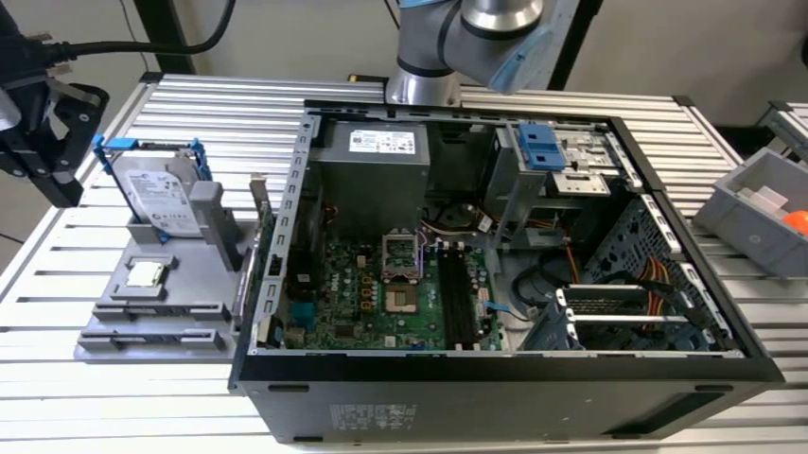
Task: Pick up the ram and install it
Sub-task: 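Pick up the ram and move it above insertion slot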
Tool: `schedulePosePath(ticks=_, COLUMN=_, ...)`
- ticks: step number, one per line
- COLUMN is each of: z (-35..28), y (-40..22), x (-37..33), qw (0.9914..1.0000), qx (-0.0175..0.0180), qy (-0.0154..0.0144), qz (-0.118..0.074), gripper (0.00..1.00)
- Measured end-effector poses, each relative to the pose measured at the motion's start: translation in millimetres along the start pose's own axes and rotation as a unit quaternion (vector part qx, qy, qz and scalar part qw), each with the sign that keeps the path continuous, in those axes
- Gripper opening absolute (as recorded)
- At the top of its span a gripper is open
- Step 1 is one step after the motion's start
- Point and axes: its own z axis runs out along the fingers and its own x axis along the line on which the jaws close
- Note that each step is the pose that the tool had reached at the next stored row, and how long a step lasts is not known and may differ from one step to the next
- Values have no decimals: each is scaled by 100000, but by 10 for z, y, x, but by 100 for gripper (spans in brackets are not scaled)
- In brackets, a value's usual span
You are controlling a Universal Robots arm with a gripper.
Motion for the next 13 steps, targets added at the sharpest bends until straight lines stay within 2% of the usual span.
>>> schedulePosePath(ticks=6, z=0, y=0, x=0, qw=99979, qx=-27, qy=96, qz=-2027, gripper=0)
schedulePosePath(ticks=13, z=0, y=0, x=0, qw=99895, qx=-56, qy=225, qz=-4577, gripper=0)
